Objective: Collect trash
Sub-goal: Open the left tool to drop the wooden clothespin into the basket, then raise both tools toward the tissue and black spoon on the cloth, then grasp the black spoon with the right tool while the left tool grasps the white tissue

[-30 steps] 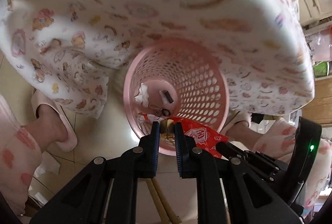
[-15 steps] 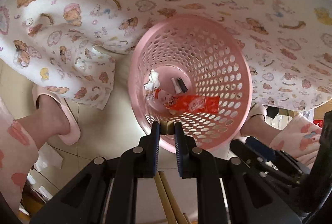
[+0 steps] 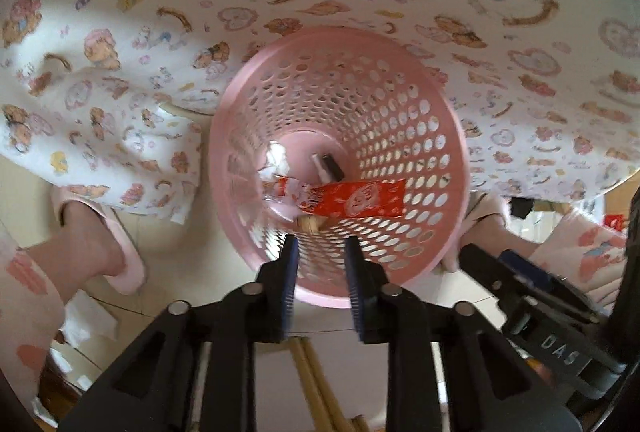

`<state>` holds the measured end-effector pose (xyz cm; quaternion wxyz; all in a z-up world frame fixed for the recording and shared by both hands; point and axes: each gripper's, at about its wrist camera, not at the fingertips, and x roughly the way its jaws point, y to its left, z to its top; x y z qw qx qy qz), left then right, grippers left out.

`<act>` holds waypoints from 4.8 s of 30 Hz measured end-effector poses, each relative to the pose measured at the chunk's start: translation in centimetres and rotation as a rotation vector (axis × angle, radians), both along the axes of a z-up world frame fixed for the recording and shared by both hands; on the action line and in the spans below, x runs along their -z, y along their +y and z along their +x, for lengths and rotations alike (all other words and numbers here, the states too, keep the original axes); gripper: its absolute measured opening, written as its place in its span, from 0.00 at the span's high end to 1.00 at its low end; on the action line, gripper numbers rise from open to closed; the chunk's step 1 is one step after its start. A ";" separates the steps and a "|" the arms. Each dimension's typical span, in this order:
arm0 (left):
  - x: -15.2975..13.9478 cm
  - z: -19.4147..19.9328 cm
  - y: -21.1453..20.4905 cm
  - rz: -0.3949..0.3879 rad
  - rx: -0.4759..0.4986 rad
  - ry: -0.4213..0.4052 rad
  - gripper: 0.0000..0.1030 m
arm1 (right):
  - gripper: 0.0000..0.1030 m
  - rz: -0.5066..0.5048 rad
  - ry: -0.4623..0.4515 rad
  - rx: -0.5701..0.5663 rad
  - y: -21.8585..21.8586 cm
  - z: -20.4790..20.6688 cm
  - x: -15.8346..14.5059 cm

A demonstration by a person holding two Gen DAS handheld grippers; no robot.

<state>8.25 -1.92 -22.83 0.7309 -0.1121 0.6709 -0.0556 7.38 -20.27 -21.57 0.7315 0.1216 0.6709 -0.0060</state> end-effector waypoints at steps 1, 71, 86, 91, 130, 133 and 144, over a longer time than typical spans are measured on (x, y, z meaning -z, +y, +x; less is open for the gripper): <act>-0.1 -0.1 -0.1 0.020 0.000 -0.007 0.78 | 0.35 -0.003 0.001 -0.002 0.0 0.0 0.0; -26.9 7.7 4.9 0.186 0.026 -0.710 0.03 | 0.00 -0.194 -0.834 -0.242 -1.8 7.9 -26.0; -22.0 17.5 5.3 0.138 0.008 -0.604 0.07 | 0.27 -0.005 -0.647 -0.087 -9.3 21.8 -21.9; -21.0 18.7 5.6 0.150 -0.006 -0.578 0.07 | 0.50 0.140 -0.540 -0.030 -9.7 26.7 -19.4; -16.3 23.9 -0.8 0.080 0.024 -0.477 0.37 | 0.97 0.070 -0.423 -0.308 -3.1 24.6 -16.9; -15.9 24.3 -1.7 0.120 0.037 -0.455 0.41 | 0.97 0.074 -0.425 -0.297 -3.6 24.6 -17.0; -16.0 24.7 -2.0 0.158 0.041 -0.461 0.82 | 0.97 0.087 -0.530 -0.200 -5.5 24.4 -18.8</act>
